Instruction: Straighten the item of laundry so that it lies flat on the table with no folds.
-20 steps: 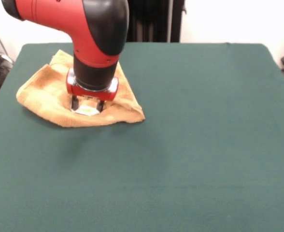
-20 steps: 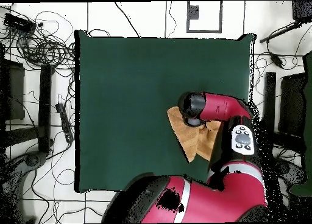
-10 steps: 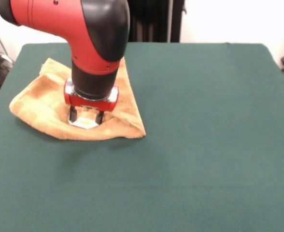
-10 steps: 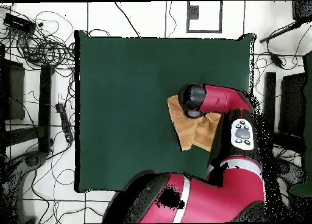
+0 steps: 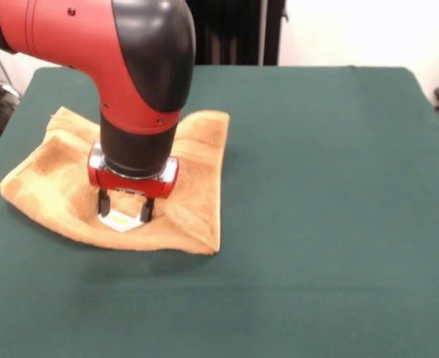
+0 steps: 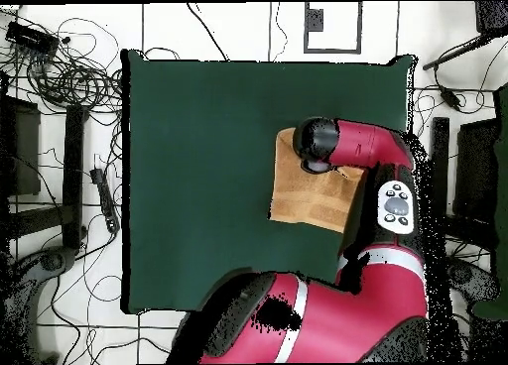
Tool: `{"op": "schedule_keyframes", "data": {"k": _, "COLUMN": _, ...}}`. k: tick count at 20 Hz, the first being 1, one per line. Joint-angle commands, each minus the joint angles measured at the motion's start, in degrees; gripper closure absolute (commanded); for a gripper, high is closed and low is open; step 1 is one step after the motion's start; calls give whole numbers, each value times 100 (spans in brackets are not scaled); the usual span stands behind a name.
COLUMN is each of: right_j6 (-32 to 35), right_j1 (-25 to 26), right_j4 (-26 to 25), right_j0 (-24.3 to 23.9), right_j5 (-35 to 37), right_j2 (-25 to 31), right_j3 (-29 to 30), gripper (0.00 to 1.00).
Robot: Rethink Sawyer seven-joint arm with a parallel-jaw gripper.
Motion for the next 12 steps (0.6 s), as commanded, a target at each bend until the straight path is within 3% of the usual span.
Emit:
{"op": "schedule_keyframes", "data": {"k": 1, "right_j6": 576, "right_j1": 323, "right_j4": 429, "right_j0": 337, "right_j5": 165, "right_j2": 878, "right_j3": -857, "gripper": 0}}
{"op": "schedule_keyframes", "data": {"k": 12, "right_j6": 401, "right_j1": 349, "right_j4": 562, "right_j0": 352, "right_j5": 400, "right_j2": 849, "right_j3": -1071, "gripper": 0}}
